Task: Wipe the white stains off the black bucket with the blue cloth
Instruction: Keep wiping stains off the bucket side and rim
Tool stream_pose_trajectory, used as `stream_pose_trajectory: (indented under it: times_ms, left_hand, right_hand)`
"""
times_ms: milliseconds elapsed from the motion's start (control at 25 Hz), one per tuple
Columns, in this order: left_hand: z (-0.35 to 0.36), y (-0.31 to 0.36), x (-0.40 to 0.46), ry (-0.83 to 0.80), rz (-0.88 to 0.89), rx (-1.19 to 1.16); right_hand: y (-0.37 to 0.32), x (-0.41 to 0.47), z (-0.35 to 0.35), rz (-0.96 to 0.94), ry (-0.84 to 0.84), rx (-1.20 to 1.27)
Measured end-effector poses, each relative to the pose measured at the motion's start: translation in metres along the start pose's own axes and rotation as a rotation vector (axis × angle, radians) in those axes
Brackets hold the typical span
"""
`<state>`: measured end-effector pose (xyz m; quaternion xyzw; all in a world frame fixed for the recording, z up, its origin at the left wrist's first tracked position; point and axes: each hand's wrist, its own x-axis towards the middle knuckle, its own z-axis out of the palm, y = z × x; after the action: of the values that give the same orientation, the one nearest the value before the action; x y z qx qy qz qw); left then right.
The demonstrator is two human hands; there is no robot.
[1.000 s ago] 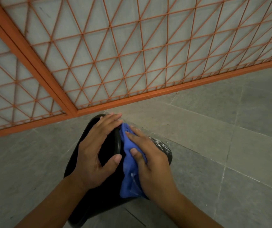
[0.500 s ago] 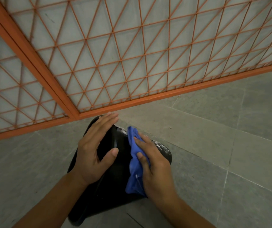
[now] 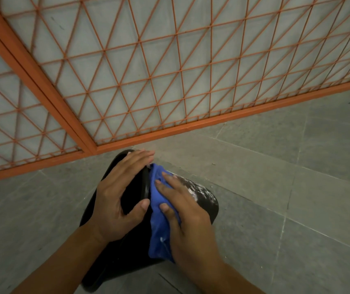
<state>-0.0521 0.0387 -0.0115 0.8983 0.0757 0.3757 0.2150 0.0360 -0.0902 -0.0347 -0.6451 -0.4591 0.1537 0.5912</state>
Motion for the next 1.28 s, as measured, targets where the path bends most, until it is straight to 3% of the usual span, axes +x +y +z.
stream_pose_trajectory:
  times_ms: [240,360,560,720,960,1080,1280]
  left_hand:
    - [-0.007,-0.010,-0.003,0.045,-0.073,-0.023]
    - [-0.006,-0.011,-0.006,0.049,-0.075,-0.050]
    - [-0.005,-0.014,-0.003,0.072,-0.121,-0.041]
    - [0.001,-0.010,-0.005,0.076,-0.098,-0.080]
    - [0.004,-0.010,-0.001,0.061,-0.098,-0.098]
    - [0.000,-0.010,-0.003,0.042,-0.069,-0.081]
    - [-0.005,-0.007,-0.006,0.051,-0.084,-0.037]
  right_hand:
    - [0.012,-0.001,0.008,0.049,0.053,0.044]
    - [-0.002,-0.008,0.020,-0.056,-0.053,0.048]
    - [0.016,0.012,0.008,0.071,0.057,0.030]
    - [0.003,0.003,0.014,-0.034,0.034,-0.027]
    - [0.005,0.007,0.004,0.013,0.054,0.032]
    - [-0.003,-0.002,0.008,-0.040,-0.046,0.061]
    - [0.018,0.005,0.000,0.099,0.017,-0.004]
